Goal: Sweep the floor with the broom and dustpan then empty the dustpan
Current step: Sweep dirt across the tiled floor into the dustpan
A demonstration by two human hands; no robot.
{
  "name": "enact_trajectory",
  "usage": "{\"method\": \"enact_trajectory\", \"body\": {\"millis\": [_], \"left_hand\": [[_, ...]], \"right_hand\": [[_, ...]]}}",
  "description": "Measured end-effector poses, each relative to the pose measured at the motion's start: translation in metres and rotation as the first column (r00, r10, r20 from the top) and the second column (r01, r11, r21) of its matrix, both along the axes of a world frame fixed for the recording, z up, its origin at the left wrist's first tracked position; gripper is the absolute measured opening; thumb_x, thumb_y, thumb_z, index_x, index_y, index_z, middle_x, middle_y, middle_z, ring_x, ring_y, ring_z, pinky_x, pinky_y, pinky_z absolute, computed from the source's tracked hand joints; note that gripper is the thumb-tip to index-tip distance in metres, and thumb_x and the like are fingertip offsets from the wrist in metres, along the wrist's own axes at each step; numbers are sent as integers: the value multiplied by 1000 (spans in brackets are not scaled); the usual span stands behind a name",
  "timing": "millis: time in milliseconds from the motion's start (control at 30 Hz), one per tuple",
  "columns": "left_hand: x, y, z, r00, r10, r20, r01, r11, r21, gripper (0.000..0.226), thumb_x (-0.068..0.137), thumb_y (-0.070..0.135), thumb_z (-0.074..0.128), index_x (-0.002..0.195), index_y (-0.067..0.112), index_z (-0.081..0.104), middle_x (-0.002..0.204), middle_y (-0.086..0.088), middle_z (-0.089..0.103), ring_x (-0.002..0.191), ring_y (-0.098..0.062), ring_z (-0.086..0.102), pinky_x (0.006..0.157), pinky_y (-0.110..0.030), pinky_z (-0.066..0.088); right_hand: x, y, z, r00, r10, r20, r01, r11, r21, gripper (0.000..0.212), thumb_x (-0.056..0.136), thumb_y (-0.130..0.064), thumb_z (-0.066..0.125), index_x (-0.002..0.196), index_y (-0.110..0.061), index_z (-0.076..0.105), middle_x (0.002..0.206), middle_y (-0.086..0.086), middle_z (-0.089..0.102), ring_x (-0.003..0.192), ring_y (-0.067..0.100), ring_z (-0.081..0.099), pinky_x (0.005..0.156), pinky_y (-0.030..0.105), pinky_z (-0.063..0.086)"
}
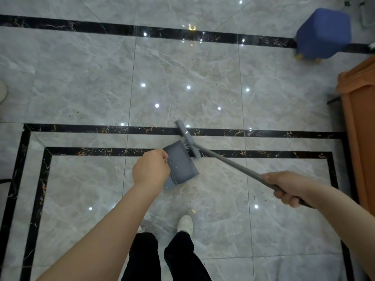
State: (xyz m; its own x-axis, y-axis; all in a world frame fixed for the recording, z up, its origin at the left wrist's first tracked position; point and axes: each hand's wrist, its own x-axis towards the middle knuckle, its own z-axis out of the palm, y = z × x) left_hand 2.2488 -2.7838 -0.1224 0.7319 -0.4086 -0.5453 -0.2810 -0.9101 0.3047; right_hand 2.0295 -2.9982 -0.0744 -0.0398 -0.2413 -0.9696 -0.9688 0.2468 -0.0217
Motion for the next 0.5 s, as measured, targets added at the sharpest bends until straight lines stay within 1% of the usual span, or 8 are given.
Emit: {"method": "enact_trajectory", "body": {"millis": [67,133,200,267,333,400,500], "left_hand": [[0,0,0,1000,-3,3,3,1000,0,24,89,8,52,101,23,67,101,0,69,84,-23,65,64,-30,51],[1,2,-1,1000,-8,16,8,1000,-5,22,90,9,53,99,22,68,99,0,69,80,-24,66,63,-31,52],[0,2,-1,1000,-12,27,12,1000,-11,22,90,10,53,100,23,69,100,-1,69,82,-26,66,65,-32,52],[0,1,-1,1000,-12,28,13,1000,-14,22,91,13,54,104,23,68,104,-2,69,84,-27,67,69,-34,55],[0,2,0,1000,-7,23,7,1000,-13,25,91,12,53,109,23,68,108,-3,68,85,-28,68,73,-36,57],[0,4,1,1000,8,7,-8,1000,-25,27,90,11,53,110,22,68,111,-3,68,84,-29,69,74,-39,58],[0,5,2,1000,25,-14,-26,998,-50,26,90,11,53,108,22,68,110,0,68,82,-29,69,74,-40,58]], "right_hand": [[8,6,-12,1000,25,-9,-25,998,-55,21,101,-22,35,104,-20,55,56,3,35,36,8,23,32,15,18],[15,16,-26,999,48,-18,-49,997,-61,24,101,-21,33,112,-18,54,56,3,36,37,8,24,35,17,18],[18,28,-34,996,88,-31,-88,996,-6,27,100,-21,33,117,-16,54,57,2,34,39,9,24,37,18,17],[17,36,-32,992,127,-26,-125,990,59,28,100,-22,34,119,-17,54,57,2,33,39,9,22,36,17,17],[11,33,-25,997,80,2,-79,990,113,29,100,-23,35,120,-16,55,55,0,32,37,8,21,33,16,17],[1,25,-15,999,29,32,-32,991,127,28,101,-27,37,119,-17,56,54,-1,32,36,7,21,32,15,17],[-8,17,-2,998,3,66,-6,999,41,24,102,-28,36,117,-29,55,56,1,34,35,6,23,32,14,18]]}}
